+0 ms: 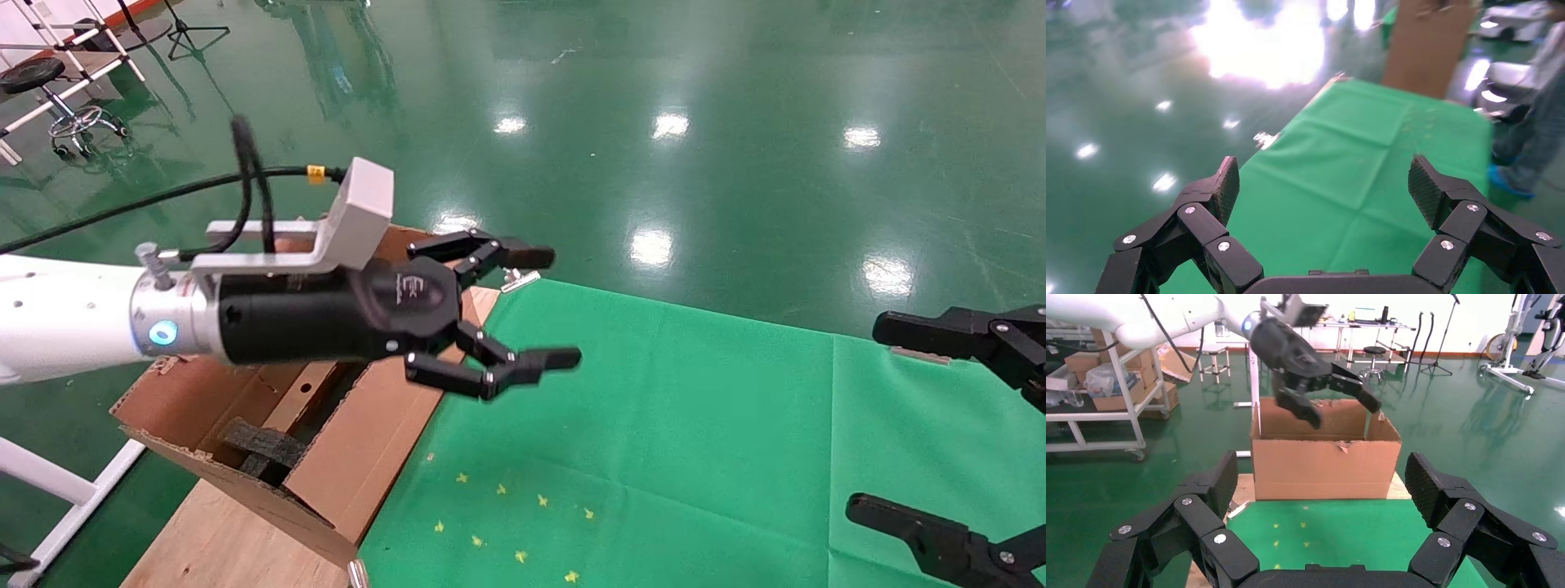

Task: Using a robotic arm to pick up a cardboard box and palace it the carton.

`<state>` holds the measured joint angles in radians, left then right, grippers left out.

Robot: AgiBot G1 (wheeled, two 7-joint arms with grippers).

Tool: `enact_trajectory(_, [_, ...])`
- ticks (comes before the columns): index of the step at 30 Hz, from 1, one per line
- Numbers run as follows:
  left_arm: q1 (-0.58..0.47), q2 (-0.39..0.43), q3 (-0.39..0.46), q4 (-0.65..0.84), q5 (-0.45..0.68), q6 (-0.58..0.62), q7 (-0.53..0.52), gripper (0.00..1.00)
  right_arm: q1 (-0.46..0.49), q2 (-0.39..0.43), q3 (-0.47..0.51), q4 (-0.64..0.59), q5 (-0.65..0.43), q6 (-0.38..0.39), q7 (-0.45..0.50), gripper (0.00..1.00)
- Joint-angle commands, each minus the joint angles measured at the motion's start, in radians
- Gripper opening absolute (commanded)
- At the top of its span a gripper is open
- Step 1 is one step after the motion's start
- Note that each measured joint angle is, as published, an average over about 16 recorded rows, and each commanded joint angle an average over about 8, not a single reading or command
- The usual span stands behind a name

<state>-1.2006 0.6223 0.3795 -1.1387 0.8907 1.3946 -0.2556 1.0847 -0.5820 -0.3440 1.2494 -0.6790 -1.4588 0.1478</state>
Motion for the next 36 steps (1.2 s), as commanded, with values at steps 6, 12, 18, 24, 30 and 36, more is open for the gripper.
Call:
enact_trajectory(6, [0.082,-0.007,-0.065,-0.094,-0.104,0.065,0.044,1.00,0.000,0.000,0.000,0.000,0.000,0.000,0.000,1.00])
enact_trajectory(12, [0.134,-0.012,-0.106,-0.156,-0.171,0.108,0.070,1.00,0.000,0.000,0.000,0.000,0.000,0.000,0.000,1.00])
enact_trajectory(18, [0.148,-0.013,-0.117,-0.171,-0.190,0.119,0.075,1.00,0.000,0.000,0.000,0.000,0.000,0.000,0.000,1.00])
enact_trajectory(24, [0.140,-0.013,-0.111,-0.161,-0.179,0.113,0.073,1.00,0.000,0.000,0.000,0.000,0.000,0.000,0.000,1.00])
enact_trajectory(30, [0.135,-0.012,-0.107,-0.155,-0.172,0.108,0.071,1.00,0.000,0.000,0.000,0.000,0.000,0.000,0.000,1.00])
enact_trajectory(36, [0.131,-0.012,-0.104,-0.151,-0.167,0.105,0.069,1.00,0.000,0.000,0.000,0.000,0.000,0.000,0.000,1.00])
